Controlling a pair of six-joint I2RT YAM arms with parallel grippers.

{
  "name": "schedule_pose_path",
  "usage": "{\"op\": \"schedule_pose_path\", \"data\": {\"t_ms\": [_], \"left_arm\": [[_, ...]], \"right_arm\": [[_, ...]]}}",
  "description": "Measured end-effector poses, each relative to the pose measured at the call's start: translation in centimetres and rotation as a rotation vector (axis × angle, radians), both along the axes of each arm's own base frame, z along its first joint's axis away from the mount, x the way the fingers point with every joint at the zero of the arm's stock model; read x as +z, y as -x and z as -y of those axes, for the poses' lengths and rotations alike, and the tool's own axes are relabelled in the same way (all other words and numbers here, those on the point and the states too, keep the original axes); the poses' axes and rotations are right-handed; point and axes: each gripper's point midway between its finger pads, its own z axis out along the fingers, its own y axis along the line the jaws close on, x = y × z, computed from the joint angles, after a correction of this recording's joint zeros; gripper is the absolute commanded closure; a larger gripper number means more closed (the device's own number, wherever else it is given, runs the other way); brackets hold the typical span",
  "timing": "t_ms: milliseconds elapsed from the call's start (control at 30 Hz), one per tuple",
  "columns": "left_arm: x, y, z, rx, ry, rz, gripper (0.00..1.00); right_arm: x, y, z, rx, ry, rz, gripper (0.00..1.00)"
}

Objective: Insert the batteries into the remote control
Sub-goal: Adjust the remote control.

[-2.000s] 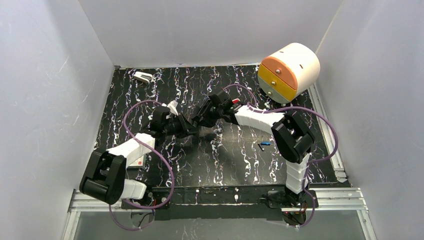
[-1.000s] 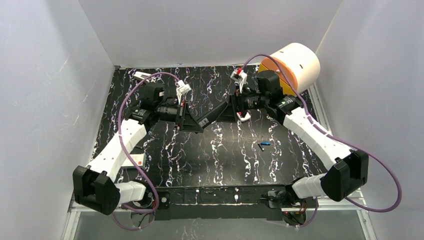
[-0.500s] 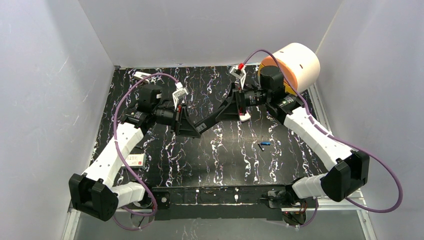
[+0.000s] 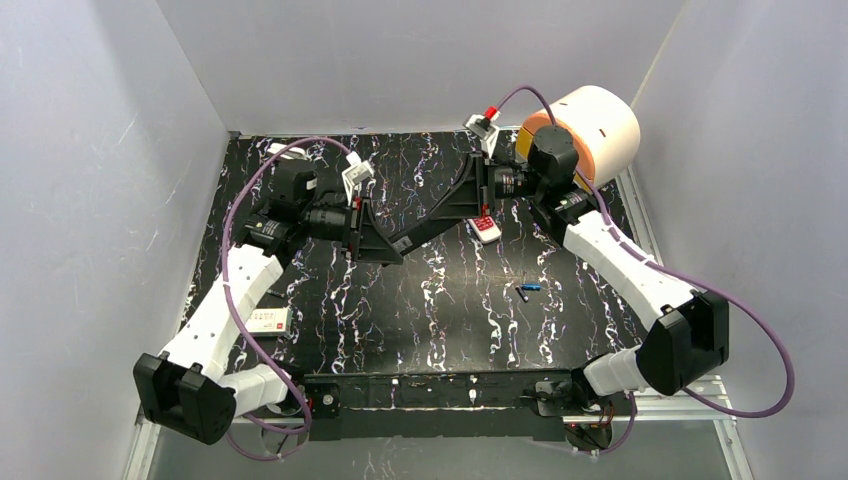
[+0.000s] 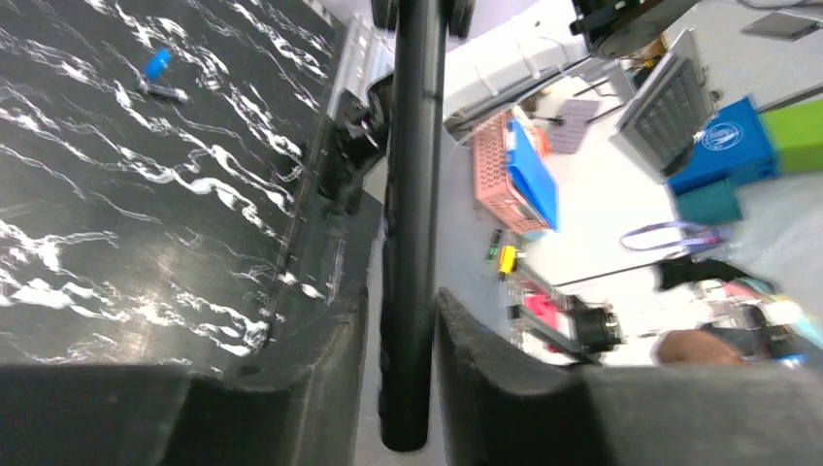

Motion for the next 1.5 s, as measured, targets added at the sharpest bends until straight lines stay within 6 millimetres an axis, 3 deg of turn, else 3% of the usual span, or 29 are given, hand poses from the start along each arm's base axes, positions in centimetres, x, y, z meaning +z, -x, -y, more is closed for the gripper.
{"op": "schedule_pose_path", "data": {"t_ms": [33, 100, 200, 433, 567, 700, 933, 1067, 1133, 1300, 1500], "left_arm": [[0.3, -0.2, 0.1, 0.012, 0.003, 0.002, 0.36], [1.2, -0.8, 0.3, 0.039, 0.018, 0.027, 0.17], [2.5, -1.5, 0.5, 0.087, 0.035, 0.053, 0.03], [5.7, -5.4, 0.9, 0.323, 0.112, 0.056, 0.02], [6.8, -8.5, 0.2, 0.574, 0.205, 0.047, 0.02], [7.1, -10.2, -0.5, 0.744, 0.308, 0.034, 0.01], [7.9, -13.6, -2.0, 0.951, 0.441, 0.008, 0.14], [9.0, -13.6, -2.0, 0.967, 0.495, 0.022, 0.22], [8.8, -13.7, -2.0, 0.977, 0.505, 0.017, 0.35], [7.9, -14.2, -2.3, 1.010, 0.519, -0.003, 0.53], [7.5, -14.3, -2.2, 1.020, 0.523, -0.010, 0.62]], "right_arm": [[0.3, 0.0, 0.0, 0.000, -0.008, -0.002, 0.99], [0.8, 0.4, -0.3, 0.011, -0.021, -0.007, 0.99], [1.6, 0.7, -0.8, 0.013, -0.041, -0.027, 0.99], [4.3, -1.6, -1.1, -0.115, -0.169, -0.114, 0.99], [4.3, -4.3, -1.8, -0.240, -0.233, -0.208, 0.99], [3.6, -5.7, -3.1, -0.344, -0.263, -0.293, 0.99], [2.9, -7.3, -4.4, -0.502, -0.285, -0.351, 0.99], [2.2, -7.7, -4.3, -0.570, -0.296, -0.381, 0.99], [2.1, -7.6, -4.1, -0.593, -0.307, -0.393, 0.99], [1.7, -7.7, -3.9, -0.633, -0.340, -0.440, 0.98], [1.4, -7.7, -3.4, -0.658, -0.388, -0.486, 0.96]]}}
